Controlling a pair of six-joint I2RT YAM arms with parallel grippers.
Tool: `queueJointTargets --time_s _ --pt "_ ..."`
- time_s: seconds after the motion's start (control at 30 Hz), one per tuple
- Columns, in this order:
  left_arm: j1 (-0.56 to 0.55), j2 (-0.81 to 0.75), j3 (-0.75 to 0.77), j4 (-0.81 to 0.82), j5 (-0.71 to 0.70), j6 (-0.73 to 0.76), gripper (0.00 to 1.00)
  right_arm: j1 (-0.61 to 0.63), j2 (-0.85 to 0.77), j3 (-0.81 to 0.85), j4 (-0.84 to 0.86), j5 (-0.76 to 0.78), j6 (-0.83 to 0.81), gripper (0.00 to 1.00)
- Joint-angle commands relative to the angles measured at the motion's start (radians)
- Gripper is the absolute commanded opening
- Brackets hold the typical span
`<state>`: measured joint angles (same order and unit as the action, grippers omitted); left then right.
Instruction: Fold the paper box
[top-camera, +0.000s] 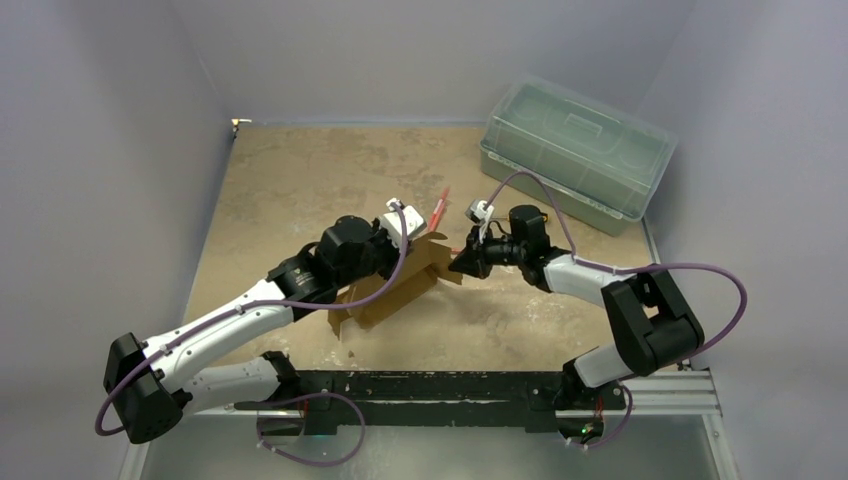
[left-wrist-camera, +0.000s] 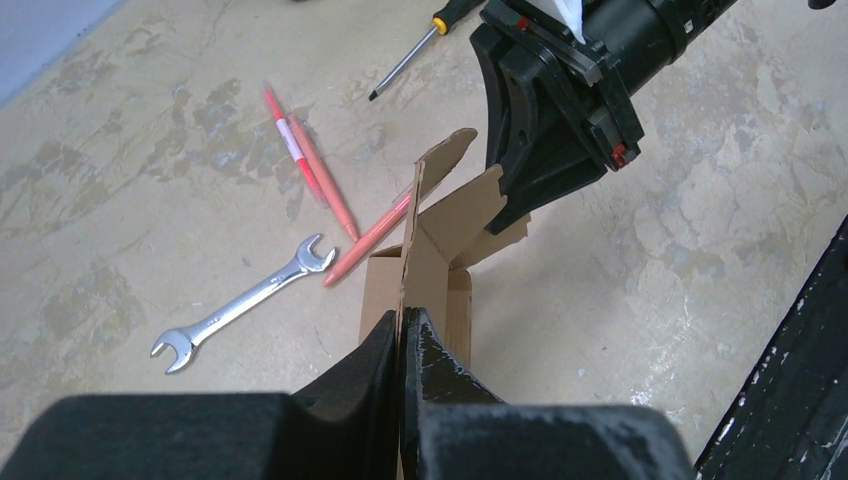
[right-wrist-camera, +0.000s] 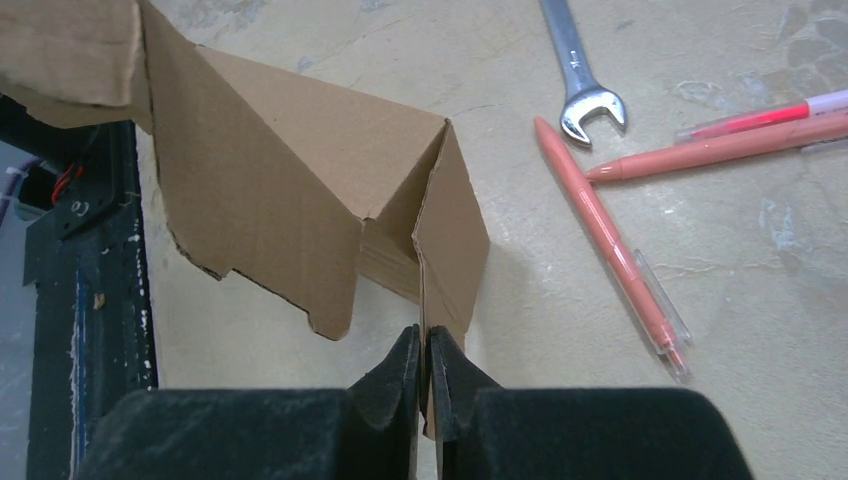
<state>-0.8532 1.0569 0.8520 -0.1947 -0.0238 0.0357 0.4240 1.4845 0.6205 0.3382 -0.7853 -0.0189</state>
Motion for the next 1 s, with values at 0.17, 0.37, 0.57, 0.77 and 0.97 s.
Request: queueJointTargets --time_s 0.17,0.37,0.57,0.77,0.97 --pt "-0.001 -0.008 -0.008 0.023 -0.017 -0.028 0.00 0.019 -0.018 -0.012 0.012 -0.066 -0.016 0.12" --pt "-0.001 -0.005 -0.007 0.011 -0.017 -0.027 0.00 0.021 -0.029 -0.013 0.014 -0.107 -0.018 0.18" --pt "-0.001 0.002 -0.004 -0.003 -0.005 -0.021 0.00 0.021 -0.024 -0.002 -0.002 -0.131 -0.029 0.24" --pt "0.000 0.003 -0.004 -0.004 -0.001 -0.020 0.00 0.020 0.000 0.035 -0.078 -0.174 -0.075 0.29" --pt "-0.001 0.003 0.000 -0.004 0.004 -0.017 0.00 0.020 0.009 0.066 -0.133 -0.209 -0.114 0.35"
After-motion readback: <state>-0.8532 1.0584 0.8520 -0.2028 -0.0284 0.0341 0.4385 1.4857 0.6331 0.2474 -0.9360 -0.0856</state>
